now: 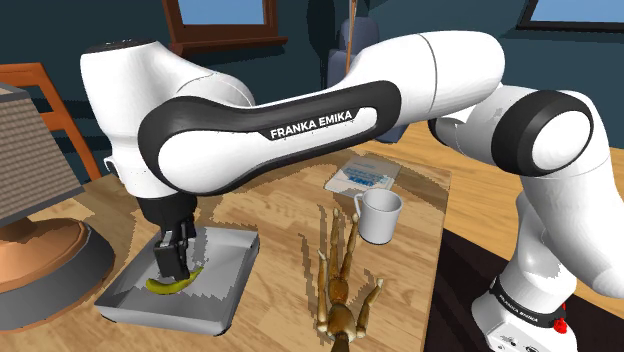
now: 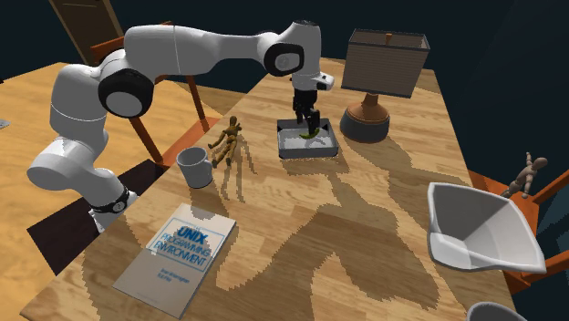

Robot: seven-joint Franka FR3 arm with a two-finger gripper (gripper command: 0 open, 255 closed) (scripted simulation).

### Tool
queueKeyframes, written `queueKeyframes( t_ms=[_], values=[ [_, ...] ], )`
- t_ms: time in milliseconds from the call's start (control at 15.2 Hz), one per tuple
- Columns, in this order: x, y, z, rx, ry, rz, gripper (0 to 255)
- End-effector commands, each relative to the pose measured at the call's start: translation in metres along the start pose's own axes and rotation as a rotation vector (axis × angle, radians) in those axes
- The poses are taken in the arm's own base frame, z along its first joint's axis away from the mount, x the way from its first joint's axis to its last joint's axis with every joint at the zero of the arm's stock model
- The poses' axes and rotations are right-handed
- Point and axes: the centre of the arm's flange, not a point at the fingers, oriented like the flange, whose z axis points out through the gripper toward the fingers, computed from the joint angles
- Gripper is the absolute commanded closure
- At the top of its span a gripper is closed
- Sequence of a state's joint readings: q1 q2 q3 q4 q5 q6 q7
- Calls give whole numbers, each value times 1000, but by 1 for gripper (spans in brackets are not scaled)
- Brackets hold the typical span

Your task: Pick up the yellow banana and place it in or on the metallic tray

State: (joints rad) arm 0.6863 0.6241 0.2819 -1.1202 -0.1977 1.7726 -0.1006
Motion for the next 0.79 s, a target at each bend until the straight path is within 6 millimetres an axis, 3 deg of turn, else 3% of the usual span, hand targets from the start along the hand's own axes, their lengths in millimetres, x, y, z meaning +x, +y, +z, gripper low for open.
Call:
queueKeyframes(
  t_ms=[0,198,726],
  values=[
    [0,0,-13,0,0,0,0],
    [0,0,-50,0,0,0,0],
    [0,0,-50,0,0,0,0]
  ],
)
